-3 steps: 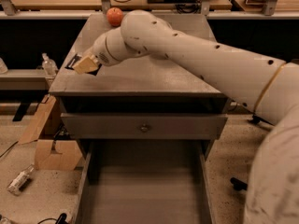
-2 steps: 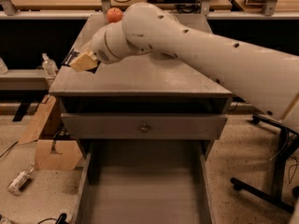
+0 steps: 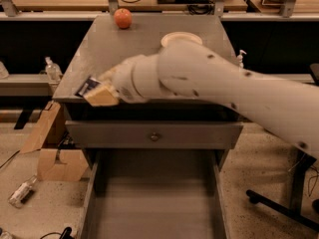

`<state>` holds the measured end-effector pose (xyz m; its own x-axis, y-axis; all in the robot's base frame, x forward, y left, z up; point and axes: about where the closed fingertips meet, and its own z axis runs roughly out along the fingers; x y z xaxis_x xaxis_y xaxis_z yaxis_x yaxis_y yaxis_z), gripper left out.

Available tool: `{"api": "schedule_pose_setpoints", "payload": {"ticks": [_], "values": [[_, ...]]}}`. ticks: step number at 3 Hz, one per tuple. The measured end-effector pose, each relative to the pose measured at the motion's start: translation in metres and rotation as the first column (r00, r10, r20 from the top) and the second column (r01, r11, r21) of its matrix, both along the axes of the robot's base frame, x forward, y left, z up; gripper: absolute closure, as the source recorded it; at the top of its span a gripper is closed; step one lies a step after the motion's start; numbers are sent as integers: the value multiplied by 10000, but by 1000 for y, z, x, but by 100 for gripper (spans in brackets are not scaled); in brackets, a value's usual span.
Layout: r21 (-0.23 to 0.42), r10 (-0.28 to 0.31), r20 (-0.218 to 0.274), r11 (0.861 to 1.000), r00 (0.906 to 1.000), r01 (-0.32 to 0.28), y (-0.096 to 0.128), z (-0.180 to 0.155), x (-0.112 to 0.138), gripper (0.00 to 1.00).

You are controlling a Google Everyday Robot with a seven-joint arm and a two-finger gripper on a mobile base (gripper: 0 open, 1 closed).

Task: Place rxbar blueberry into middle drawer

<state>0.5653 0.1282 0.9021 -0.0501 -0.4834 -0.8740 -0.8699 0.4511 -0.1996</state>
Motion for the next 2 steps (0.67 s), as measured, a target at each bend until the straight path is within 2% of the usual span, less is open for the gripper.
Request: {"api": "schedule_pose_setpoints", "payload": {"ticks": [1, 2], "values": [[5, -977, -1273, 9951, 9870, 985, -62, -40, -22, 100], [-350, -1457, -2516, 9893, 9568, 1415, -117, -79, -26, 100]]}}
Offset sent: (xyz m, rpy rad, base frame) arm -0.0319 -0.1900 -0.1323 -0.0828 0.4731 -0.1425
